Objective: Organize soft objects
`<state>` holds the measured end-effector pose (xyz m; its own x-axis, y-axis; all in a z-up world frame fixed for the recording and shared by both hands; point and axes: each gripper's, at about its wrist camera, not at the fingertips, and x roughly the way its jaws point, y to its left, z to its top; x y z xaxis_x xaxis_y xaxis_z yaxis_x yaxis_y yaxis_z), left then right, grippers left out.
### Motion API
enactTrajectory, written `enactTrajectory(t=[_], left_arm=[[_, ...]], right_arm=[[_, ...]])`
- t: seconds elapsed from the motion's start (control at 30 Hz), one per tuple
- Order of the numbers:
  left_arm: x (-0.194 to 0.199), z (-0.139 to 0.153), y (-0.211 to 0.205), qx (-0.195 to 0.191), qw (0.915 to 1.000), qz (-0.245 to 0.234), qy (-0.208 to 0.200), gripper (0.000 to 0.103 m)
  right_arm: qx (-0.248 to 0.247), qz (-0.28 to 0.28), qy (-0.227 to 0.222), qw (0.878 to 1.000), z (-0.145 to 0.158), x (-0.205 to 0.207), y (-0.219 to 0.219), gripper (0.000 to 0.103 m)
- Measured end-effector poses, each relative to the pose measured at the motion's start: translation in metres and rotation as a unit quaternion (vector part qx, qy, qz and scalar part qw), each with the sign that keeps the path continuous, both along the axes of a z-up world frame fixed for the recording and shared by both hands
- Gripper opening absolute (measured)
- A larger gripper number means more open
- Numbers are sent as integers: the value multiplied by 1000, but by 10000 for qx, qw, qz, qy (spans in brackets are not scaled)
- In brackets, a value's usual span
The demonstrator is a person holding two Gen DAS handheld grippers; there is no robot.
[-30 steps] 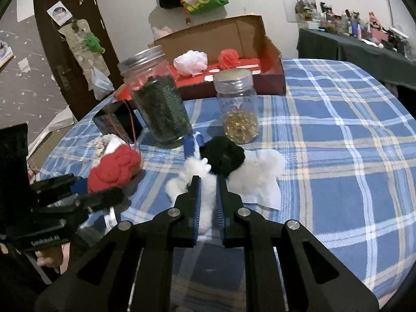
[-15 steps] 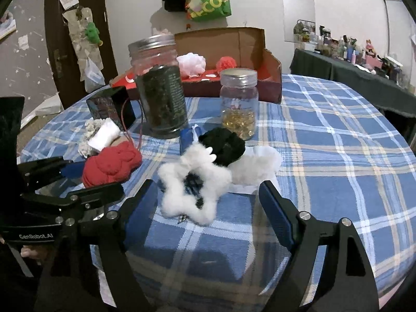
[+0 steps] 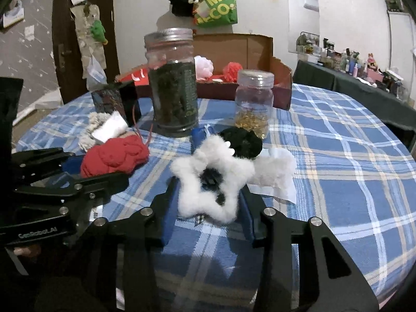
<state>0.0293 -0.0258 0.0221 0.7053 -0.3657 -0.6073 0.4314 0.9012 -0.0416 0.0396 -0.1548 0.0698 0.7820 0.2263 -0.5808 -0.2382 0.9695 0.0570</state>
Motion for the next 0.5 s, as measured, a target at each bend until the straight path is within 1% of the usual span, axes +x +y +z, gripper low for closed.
enactTrajectory(t=[0.17, 0.27, 0.5], left_arm=[[-3, 7, 2, -53, 10000, 18, -78, 40], [-4, 15, 7, -154, 9998, 28, -115, 40], [-5, 33, 32, -392, 9988, 257, -134, 40]], right_arm=[[110, 15, -121, 9999, 10, -3, -3, 40], [150, 20, -152, 9998, 16, -3, -6, 40], [366, -91, -47, 9993, 26, 4, -24, 40]])
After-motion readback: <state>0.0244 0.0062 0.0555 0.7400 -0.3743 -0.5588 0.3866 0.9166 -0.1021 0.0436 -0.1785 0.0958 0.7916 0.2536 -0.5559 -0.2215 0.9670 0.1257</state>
